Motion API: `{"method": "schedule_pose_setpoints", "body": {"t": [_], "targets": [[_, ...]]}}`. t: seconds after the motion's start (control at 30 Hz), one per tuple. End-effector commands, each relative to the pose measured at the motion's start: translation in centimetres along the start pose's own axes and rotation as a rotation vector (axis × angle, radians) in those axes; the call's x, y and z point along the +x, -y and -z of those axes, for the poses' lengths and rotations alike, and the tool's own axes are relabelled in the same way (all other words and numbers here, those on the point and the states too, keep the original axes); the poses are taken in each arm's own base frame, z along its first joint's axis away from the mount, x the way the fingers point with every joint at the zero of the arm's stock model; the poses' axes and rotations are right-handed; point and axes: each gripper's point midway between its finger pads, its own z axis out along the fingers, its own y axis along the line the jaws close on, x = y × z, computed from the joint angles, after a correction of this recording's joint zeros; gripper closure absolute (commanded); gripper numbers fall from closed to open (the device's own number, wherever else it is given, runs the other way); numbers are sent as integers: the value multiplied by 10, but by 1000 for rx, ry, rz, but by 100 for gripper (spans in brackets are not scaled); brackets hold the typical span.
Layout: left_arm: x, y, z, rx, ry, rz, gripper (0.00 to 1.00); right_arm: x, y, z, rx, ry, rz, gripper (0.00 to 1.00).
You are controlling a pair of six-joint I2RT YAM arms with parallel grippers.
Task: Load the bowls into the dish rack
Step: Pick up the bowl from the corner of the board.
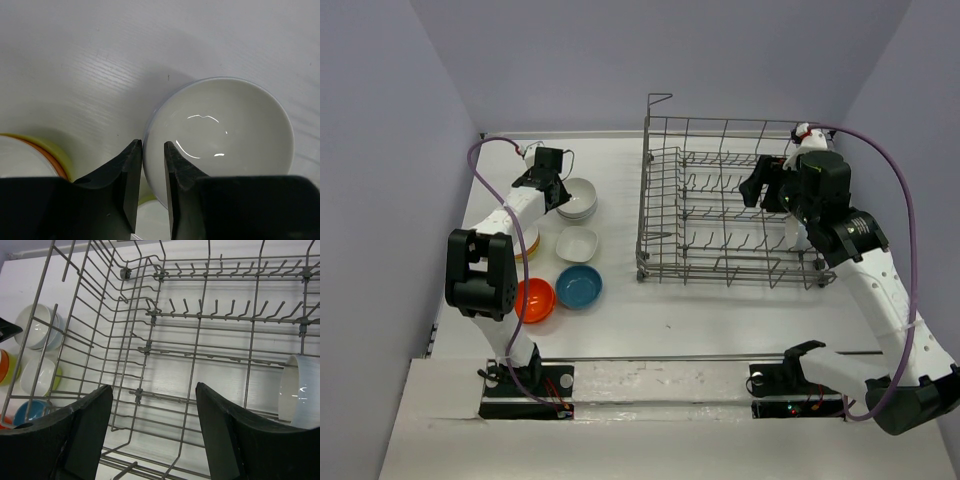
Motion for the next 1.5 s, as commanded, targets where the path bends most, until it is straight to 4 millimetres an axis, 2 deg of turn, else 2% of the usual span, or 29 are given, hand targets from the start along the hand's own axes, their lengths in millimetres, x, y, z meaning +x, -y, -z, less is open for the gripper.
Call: {"method": "schedule_pose_setpoints", "body": {"t": [0.0,0.43,0.6,0.73,0.8,1.0,1.23,1.47], "targets": [[3,-4,3,-20,-1,2,67,-17,-6,6,-23,71,9,27],[4,-7,4,-30,0,0,69,-16,-6,6,-23,69,9,27],[3,-4,5,-20,1,-1,80,-16,-6,5,-23,67,10,27],[0,-2,6,-9,5,-2,100,-16,-6,6,-22,69,10,27],[-2,0,9,0,10,-4,100,-16,-6,7,-22,71,10,27],[-23,11,29,61,59,12,100,-15,-5,5,-16,66,9,27],[-56,26,66,171,154,17,100,-16,-4,3,-7,68,8,27],[-76,29,88,201,219,7,100,-17,-3,1,-1,65,2,27]]}}
